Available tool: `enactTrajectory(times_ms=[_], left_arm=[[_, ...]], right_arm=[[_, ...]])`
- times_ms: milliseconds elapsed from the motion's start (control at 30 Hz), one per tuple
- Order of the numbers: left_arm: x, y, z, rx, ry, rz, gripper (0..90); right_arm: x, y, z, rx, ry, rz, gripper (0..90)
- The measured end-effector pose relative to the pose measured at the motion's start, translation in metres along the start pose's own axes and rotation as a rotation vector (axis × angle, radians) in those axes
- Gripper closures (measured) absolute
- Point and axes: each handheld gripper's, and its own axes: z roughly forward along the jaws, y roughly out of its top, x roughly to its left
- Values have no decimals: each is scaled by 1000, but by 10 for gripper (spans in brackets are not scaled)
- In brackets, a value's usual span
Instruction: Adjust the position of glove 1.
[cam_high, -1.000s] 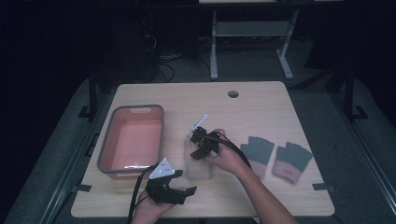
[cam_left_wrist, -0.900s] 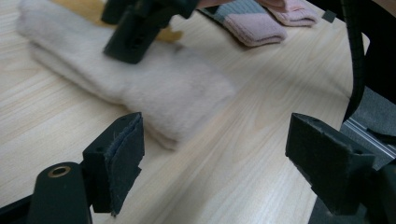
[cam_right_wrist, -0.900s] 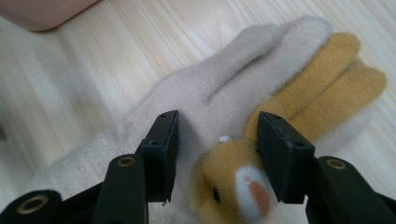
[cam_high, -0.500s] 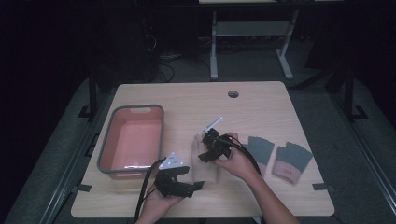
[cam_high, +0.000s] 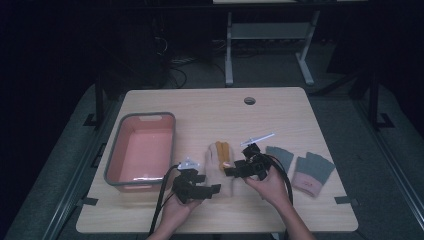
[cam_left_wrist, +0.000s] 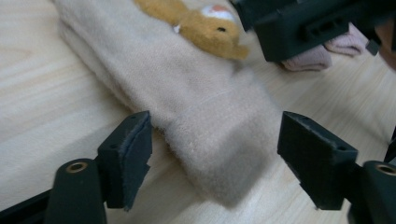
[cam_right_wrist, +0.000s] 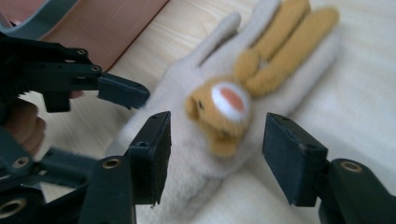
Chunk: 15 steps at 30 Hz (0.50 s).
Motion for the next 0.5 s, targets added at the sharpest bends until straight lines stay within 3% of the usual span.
enactTrajectory(times_ms=[233,500], left_arm=[[5,2,8,30,12,-68,345],[9,4,14,58,-6,-117,422]], right_arm=[[-10,-20,11,-7,41,122,476],[-17,-25,21,-11,66,219,492]])
